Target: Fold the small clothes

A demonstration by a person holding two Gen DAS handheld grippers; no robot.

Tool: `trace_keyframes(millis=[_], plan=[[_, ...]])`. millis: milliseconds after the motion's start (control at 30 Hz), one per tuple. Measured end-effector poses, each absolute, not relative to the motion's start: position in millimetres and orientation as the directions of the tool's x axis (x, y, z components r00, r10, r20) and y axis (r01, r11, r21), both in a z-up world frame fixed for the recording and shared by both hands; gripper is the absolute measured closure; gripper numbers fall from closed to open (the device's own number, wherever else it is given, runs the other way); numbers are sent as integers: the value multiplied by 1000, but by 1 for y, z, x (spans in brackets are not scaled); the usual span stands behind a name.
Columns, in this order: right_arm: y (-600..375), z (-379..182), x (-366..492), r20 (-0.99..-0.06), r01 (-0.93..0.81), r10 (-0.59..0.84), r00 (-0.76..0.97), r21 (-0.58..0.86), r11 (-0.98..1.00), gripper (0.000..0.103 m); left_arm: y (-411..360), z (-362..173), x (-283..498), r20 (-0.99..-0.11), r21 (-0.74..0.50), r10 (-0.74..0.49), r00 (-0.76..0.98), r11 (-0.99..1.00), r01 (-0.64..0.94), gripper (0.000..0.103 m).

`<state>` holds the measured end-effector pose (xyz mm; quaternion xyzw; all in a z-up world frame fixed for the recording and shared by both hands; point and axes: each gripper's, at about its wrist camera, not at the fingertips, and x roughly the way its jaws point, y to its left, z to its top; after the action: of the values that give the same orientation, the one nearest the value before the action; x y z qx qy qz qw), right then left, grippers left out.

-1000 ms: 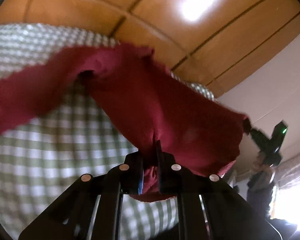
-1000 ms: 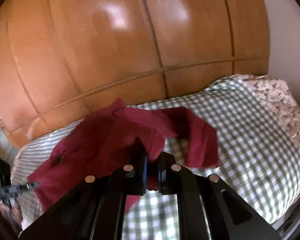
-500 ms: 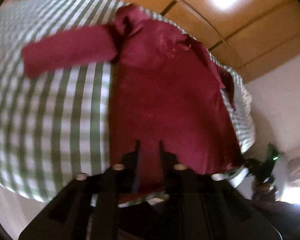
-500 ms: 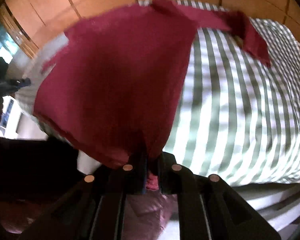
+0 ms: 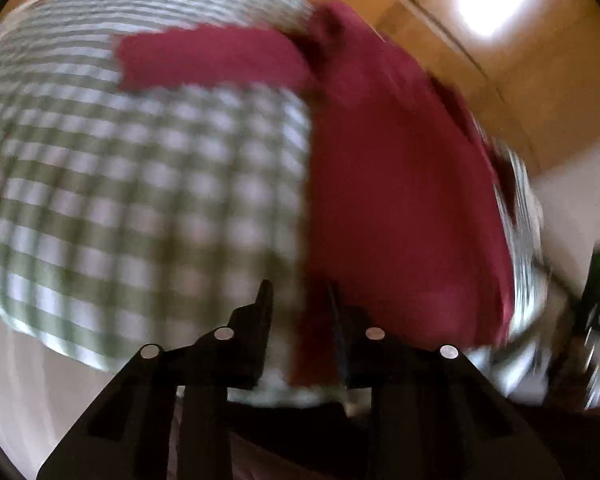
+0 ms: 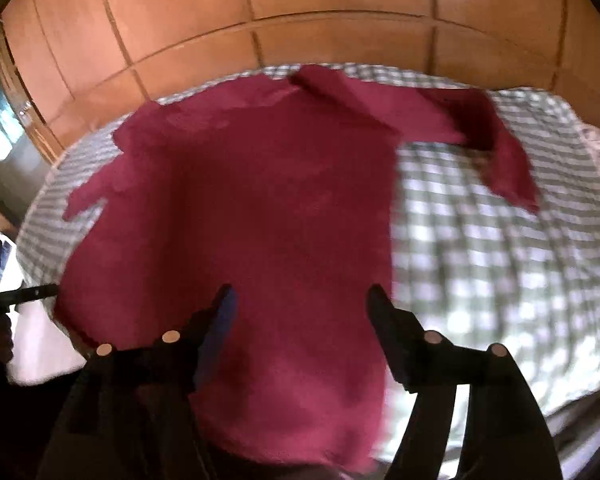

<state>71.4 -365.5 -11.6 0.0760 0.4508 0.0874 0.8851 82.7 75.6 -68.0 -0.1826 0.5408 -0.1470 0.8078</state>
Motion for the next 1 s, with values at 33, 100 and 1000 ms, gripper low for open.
trace_keyframes(millis=[33,100,1000], plan=[[-351,-19,80,-786,-103,260,561,246,964,35,89,-67,90,-821,-451,-406,402,892,-19,69],[-330,-30,93,-788,-139,296,540,263,955,35,120,-61,108,-818,-442,-324,475,883,-159,53],[-265,-72,110,-821,-198,243,516,162,967,20,259,41,284,-713,-83,276,645,880,-468,97]])
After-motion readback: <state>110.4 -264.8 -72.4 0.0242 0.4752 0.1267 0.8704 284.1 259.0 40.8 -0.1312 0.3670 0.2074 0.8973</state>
